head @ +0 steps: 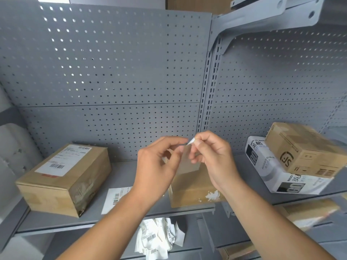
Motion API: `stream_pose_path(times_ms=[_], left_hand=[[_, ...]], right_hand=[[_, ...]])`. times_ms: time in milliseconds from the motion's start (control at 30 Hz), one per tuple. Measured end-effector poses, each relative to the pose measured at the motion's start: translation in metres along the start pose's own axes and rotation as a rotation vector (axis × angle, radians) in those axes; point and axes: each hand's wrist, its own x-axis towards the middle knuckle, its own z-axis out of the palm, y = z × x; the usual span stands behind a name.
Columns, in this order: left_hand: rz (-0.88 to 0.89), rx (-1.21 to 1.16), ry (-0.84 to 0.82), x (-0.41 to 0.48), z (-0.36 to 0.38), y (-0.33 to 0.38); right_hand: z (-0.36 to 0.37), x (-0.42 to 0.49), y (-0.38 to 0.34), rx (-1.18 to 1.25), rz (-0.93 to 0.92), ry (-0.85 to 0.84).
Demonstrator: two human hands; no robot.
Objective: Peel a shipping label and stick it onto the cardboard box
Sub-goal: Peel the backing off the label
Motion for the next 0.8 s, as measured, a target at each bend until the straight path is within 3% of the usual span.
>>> stream_pose_path(times_ms=[100,333,800], left_hand=[[-0.059,-0.128,-0.058,-0.002,0.001,0.01],[-0.101,-0.211,-0.023,0.0,-0.002,0.011],[-0.171,-0.154,-0.017,0.001,-0.005,0.014]], right_hand=[[0.001,-0.002,0.0,-0.023,-0.028,-0.023],[0.003,-0.005,-0.002,-0.079,-0.065,-0.102],[0.005,-0.007,-0.001,-0.194,-0.124,-0.099]])
